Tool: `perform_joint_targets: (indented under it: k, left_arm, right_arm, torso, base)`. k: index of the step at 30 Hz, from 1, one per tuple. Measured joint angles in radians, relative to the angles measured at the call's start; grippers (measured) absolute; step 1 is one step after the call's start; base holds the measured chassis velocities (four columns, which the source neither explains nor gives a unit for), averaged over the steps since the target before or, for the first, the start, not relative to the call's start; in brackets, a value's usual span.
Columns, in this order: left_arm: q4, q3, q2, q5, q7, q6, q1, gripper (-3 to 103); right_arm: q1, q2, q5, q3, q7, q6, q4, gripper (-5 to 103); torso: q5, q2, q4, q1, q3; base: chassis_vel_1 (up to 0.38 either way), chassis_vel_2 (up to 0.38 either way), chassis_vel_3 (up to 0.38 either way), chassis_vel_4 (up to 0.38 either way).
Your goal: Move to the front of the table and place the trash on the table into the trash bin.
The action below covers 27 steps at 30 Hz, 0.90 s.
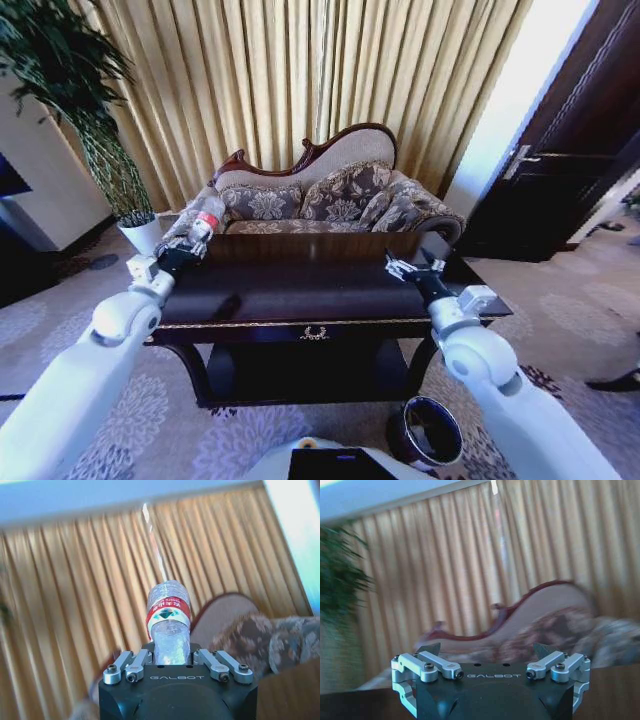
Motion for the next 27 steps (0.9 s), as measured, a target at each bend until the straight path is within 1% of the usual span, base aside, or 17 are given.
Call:
perform_joint_targets:
  k: [1, 3, 4, 5, 6, 7, 8, 10, 15, 17, 19, 20, 21, 23, 24, 26, 27]
  left_arm:
    - [0.000, 0.000, 0.000, 0.000, 0.000, 0.000, 0.000, 30]
    - [-0.059, -0.017, 0.026, 0.024, -0.001, -0.019, 0.006, 30]
    - [-0.059, -0.017, 0.026, 0.024, -0.001, -0.019, 0.006, 30]
    - [-0.076, -0.019, 0.035, 0.027, 0.000, -0.019, 0.004, 30]
    - [-0.112, -0.017, 0.056, 0.028, 0.004, -0.021, -0.007, 30]
    - [-0.129, -0.010, 0.070, 0.028, 0.006, -0.021, -0.017, 30]
    - [-0.129, -0.010, 0.070, 0.028, 0.006, -0.021, -0.017, 30]
    - [-0.157, 0.014, 0.107, 0.011, 0.023, -0.017, -0.040, 30]
    - [-0.174, 0.060, 0.144, -0.029, 0.030, 0.005, -0.082, 30]
    - [-0.174, 0.117, 0.165, -0.037, 0.031, 0.012, -0.135, 30]
    - [-0.170, 0.154, 0.168, -0.038, 0.031, 0.015, -0.168, 30]
    - [-0.163, 0.193, 0.169, -0.038, 0.031, 0.016, -0.202, 30]
    - [-0.163, 0.193, 0.169, -0.038, 0.031, 0.016, -0.202, 30]
    - [-0.139, 0.270, 0.155, -0.038, 0.029, 0.022, -0.263, 30]
    - [-0.139, 0.270, 0.155, -0.038, 0.029, 0.022, -0.263, 30]
    - [-0.105, 0.371, 0.119, -0.031, 0.021, 0.034, -0.332, 30]
    - [-0.105, 0.371, 0.119, -0.031, 0.021, 0.034, -0.332, 30]
  right_arm:
    - [0.000, 0.000, 0.000, 0.000, 0.000, 0.000, 0.000, 100]
    - [0.049, -0.037, 0.162, -0.014, -0.071, -0.010, 0.009, 100]
    - [0.049, -0.037, 0.162, -0.014, -0.071, -0.010, 0.009, 100]
    - [0.065, -0.045, 0.202, -0.019, -0.086, -0.012, 0.010, 100]
    - [0.118, -0.060, 0.321, -0.037, -0.120, -0.024, 0.012, 100]
    - [0.158, -0.065, 0.380, -0.051, -0.137, -0.037, 0.012, 100]
    - [0.158, -0.065, 0.380, -0.051, -0.137, -0.037, 0.012, 100]
    - [0.279, -0.065, 0.476, -0.109, -0.164, -0.070, -0.006, 100]
    - [0.396, -0.050, 0.511, -0.199, -0.170, -0.082, -0.061, 100]
    - [0.469, -0.032, 0.517, -0.268, -0.181, -0.084, -0.106, 100]
    - [0.493, -0.024, 0.517, -0.292, -0.185, -0.085, -0.119, 100]
    - [0.515, -0.015, 0.516, -0.313, -0.189, -0.085, -0.130, 100]
    - [0.515, -0.015, 0.516, -0.313, -0.189, -0.085, -0.130, 100]
    - [0.550, 0.000, 0.515, -0.341, -0.199, -0.085, -0.151, 100]
    - [0.550, 0.000, 0.515, -0.341, -0.199, -0.085, -0.151, 100]
    - [0.600, 0.012, 0.508, -0.371, -0.218, -0.085, -0.186, 100]
    - [0.600, 0.012, 0.508, -0.371, -0.218, -0.085, -0.186, 100]
  torso:
    - [0.0000, 0.000, 0.0000, 0.000, 0.000]
    - [0.0000, 0.000, -0.0002, 0.000, 0.000]
    - [0.0000, 0.000, -0.0002, 0.000, 0.000]
    - [0.0000, 0.000, -0.0004, 0.000, 0.000]
    - [0.0003, 0.000, -0.0002, 0.000, 0.000]
    - [0.0002, 0.000, -0.0004, 0.000, 0.000]
    - [0.0002, 0.000, -0.0004, 0.000, 0.000]
    - [0.0000, 0.000, -0.0001, 0.000, 0.000]
    - [0.0000, 0.000, 0.0002, 0.000, 0.000]
    - [0.0000, 0.000, 0.0000, 0.000, 0.000]
    - [0.0000, 0.000, -0.0001, 0.000, 0.000]
    - [0.0000, 0.000, -0.0001, 0.000, 0.000]
    - [0.0000, 0.000, -0.0001, 0.000, 0.000]
    - [0.0001, 0.000, -0.0003, 0.000, 0.000]
    - [0.0001, 0.000, -0.0003, 0.000, 0.000]
    - [0.0000, 0.000, -0.0002, 0.000, 0.000]
    - [0.0000, 0.000, -0.0002, 0.000, 0.000]
  base:
    - [0.000, 0.000, 0.000, 0.000]
    - [0.000, 0.000, 0.000, 0.000]
    - [0.000, 0.000, 0.000, 0.000]
    - [0.000, 0.000, 0.000, 0.000]
    - [0.000, 0.000, 0.000, 0.000]
    - [0.000, 0.000, 0.000, 0.000]
    - [0.000, 0.000, 0.000, 0.000]
    - [0.000, 0.000, 0.000, 0.000]
    - [0.000, 0.000, 0.000, 0.000]
    - [0.000, 0.000, 0.000, 0.000]
    - [0.000, 0.000, 0.000, 0.000]
    - [0.000, 0.000, 0.000, 0.000]
    - [0.000, 0.000, 0.000, 0.000]
    - [0.000, 0.000, 0.000, 0.000]
    - [0.000, 0.000, 0.000, 0.000]
    - [0.000, 0.000, 0.000, 0.000]
    - [0.000, 0.000, 0.000, 0.000]
